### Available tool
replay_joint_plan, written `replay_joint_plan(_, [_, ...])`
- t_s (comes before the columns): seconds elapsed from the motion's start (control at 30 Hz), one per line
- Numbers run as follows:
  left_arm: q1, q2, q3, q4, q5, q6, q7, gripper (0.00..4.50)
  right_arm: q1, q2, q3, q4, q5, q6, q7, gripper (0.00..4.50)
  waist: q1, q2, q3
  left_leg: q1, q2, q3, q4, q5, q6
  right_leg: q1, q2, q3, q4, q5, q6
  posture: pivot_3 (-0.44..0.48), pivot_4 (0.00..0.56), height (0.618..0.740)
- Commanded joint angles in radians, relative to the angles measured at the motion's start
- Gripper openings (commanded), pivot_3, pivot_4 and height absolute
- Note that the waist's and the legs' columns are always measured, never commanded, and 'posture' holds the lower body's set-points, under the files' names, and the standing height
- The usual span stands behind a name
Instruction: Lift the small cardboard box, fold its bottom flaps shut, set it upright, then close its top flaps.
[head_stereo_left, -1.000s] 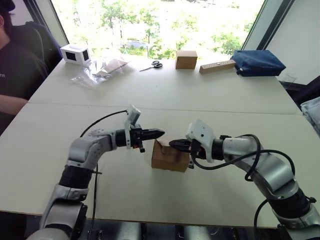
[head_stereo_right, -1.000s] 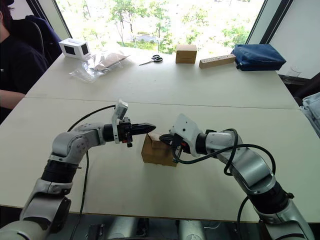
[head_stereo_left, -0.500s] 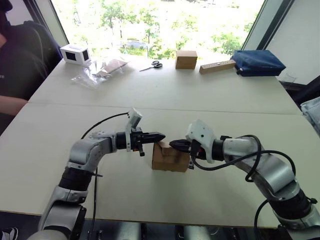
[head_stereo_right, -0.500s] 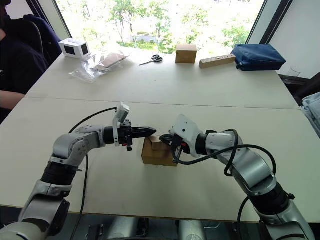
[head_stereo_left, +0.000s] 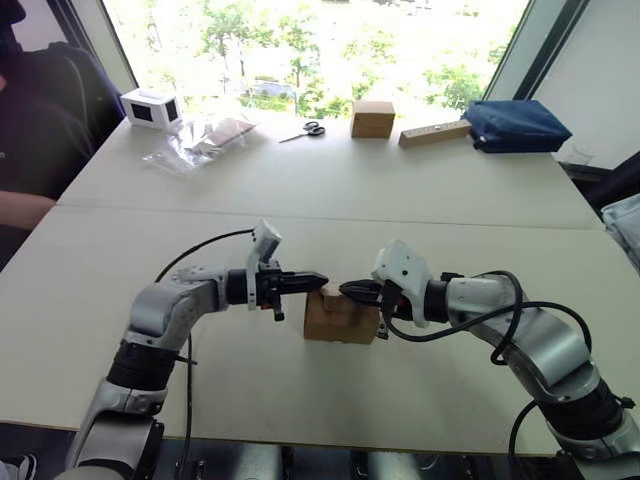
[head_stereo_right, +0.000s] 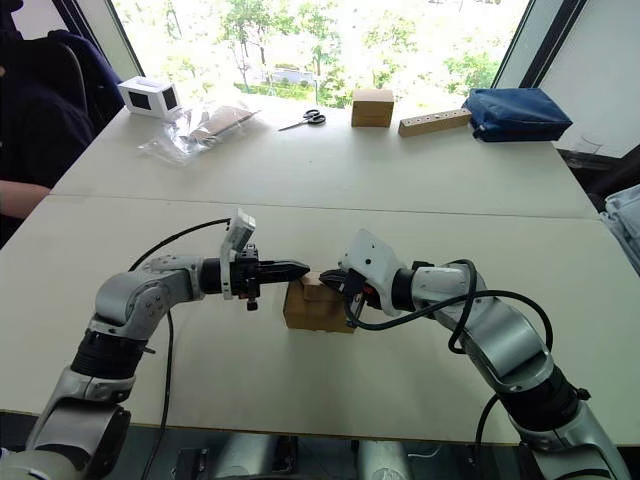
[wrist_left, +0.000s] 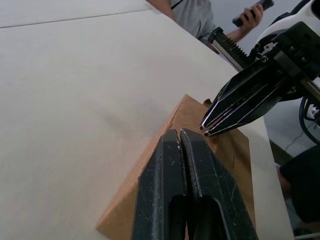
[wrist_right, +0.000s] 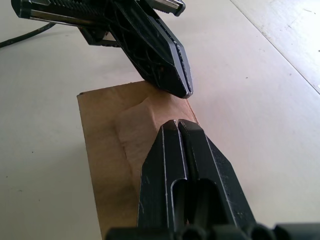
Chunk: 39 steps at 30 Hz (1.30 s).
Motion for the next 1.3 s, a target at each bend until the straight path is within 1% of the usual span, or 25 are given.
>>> replay_joint_plan(0.03, [-0.010,-0.009,0.001,0.008,0.006,-0.019,0.003,0.04,0.001,-0.034,-0.086,-0.095,0.058,0.021,0.020,0.00,0.000,0.000,0.000,0.000,0.000,0.000,0.000,0.000,0.000,0.000,0.000,0.000,0.000,0.000,0.000,0.000,0.150,0.740])
replay_joint_plan(0.2, [-0.008,-0.015,-0.001,0.007,0.005,-0.019,0.005,0.04,0.043,-0.057,-0.108,-0.172,0.126,0.063,0.036,0.00,0.000,0.000,0.000,0.000,0.000,0.000,0.000,0.000,0.000,0.000,0.000,0.000,0.000,0.000,0.000,0.000,0.150,0.740])
replay_joint_plan(0.33, [-0.007,-0.016,0.000,0.005,0.001,-0.014,0.004,0.04,0.070,-0.048,-0.076,-0.199,0.134,0.074,0.016,0.00,-0.001,0.000,0.000,0.000,0.000,0.000,0.000,0.000,0.000,0.000,0.000,0.000,0.000,0.000,0.000,0.000,0.150,0.740])
replay_joint_plan(0.43, [-0.008,-0.016,0.004,0.002,-0.006,-0.005,0.005,0.04,0.058,-0.029,-0.012,-0.173,0.087,0.056,-0.013,0.00,-0.001,0.000,0.000,0.000,0.000,0.000,0.000,0.000,0.000,0.000,0.000,0.000,0.000,-0.001,-0.001,0.000,0.150,0.740])
replay_joint_plan(0.6, [-0.008,-0.010,0.009,-0.004,-0.013,0.004,0.006,0.04,0.051,-0.042,0.030,-0.159,0.048,0.036,-0.014,0.00,0.000,0.000,0.000,0.000,0.000,0.000,0.000,0.000,0.000,0.000,0.000,0.000,0.000,-0.001,-0.001,0.000,0.150,0.740])
replay_joint_plan(0.97, [-0.010,-0.015,0.008,-0.005,-0.019,0.010,0.008,0.04,0.046,-0.066,0.076,-0.098,-0.054,-0.014,-0.019,0.00,-0.001,0.000,0.000,0.000,0.000,0.000,0.000,0.000,0.000,0.000,0.000,0.000,-0.001,-0.001,-0.001,0.000,0.150,0.740])
replay_joint_plan(1.3, [-0.006,-0.012,0.004,-0.022,-0.019,0.013,0.010,0.04,0.040,-0.054,0.087,-0.073,-0.089,-0.039,-0.017,0.00,-0.001,0.000,0.000,0.000,0.000,0.000,0.000,0.000,0.000,0.000,0.000,0.000,-0.001,-0.001,-0.001,0.000,0.150,0.740])
